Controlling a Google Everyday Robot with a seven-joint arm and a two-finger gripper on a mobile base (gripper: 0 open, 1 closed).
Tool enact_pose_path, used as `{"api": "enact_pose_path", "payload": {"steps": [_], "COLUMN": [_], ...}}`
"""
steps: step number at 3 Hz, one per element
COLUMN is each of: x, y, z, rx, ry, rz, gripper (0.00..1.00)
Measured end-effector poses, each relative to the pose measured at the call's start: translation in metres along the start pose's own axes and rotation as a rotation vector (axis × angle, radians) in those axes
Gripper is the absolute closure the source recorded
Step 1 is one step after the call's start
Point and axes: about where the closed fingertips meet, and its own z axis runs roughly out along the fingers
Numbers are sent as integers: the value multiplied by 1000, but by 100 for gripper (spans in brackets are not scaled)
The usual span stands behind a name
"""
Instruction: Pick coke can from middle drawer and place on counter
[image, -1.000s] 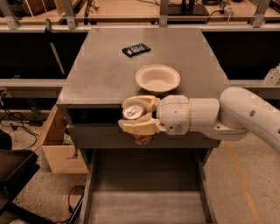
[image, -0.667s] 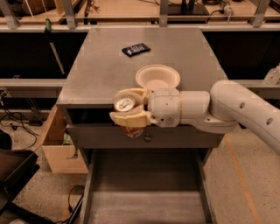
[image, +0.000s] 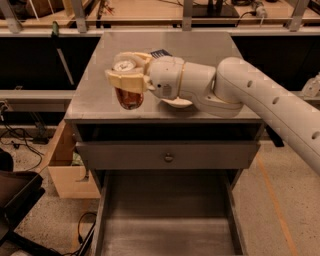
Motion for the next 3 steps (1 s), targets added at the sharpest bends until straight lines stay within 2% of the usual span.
{"api": "enact_pose_path", "payload": {"steps": [1, 2, 3], "x": [-10, -2, 12], "y": [-40, -72, -90], "z": [34, 68, 88], "rx": [37, 56, 88], "ry": [-8, -31, -50], "rz": [7, 39, 73], "gripper": [100, 100, 100]}}
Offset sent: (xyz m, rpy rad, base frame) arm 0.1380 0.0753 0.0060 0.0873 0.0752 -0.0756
